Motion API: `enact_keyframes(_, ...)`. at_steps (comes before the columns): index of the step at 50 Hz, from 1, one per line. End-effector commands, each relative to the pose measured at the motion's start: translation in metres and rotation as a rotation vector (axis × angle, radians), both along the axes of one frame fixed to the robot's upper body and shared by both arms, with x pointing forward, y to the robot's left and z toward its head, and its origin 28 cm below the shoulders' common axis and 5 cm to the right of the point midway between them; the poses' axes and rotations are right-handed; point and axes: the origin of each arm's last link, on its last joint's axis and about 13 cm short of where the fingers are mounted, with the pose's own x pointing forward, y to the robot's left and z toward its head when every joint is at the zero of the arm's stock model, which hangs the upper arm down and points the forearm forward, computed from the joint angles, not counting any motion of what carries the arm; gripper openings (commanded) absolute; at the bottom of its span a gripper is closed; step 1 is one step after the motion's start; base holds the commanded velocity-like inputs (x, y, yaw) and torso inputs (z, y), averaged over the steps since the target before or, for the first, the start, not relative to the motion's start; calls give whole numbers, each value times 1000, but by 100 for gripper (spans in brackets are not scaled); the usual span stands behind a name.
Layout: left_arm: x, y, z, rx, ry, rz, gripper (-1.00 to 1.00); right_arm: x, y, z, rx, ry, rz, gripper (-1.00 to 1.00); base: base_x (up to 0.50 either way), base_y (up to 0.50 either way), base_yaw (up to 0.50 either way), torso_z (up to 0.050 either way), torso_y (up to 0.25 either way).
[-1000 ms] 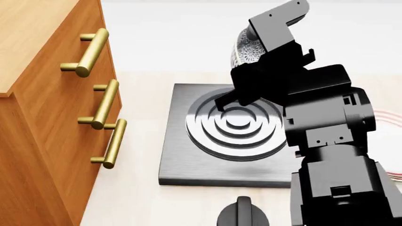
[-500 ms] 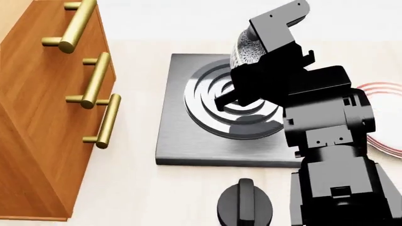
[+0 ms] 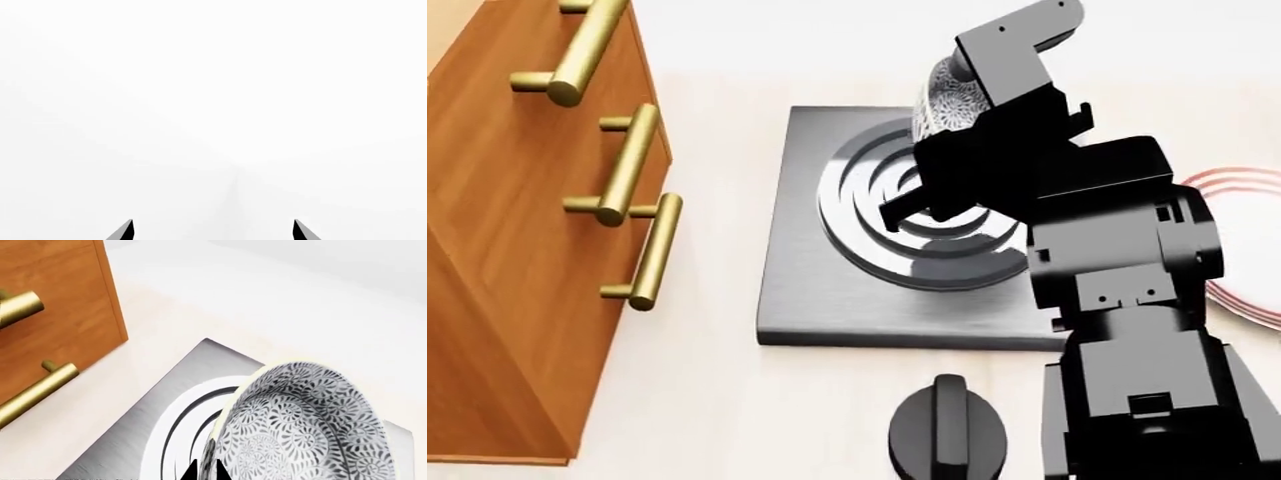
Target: Put the bowl on the stove.
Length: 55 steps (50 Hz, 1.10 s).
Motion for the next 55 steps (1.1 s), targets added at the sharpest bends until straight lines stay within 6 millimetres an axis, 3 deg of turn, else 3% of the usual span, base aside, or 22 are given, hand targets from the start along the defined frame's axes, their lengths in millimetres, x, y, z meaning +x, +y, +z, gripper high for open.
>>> enact_keyframes(1, -1, 0, 0, 2, -11, 3, 100, 1, 2, 3, 11, -10, 9, -100, 0, 0, 0, 0, -250)
enact_keyframes(55, -1, 0, -1, -7, -11, 3, 100, 0, 7, -7, 1, 32, 24, -100, 0, 0, 0, 0, -12)
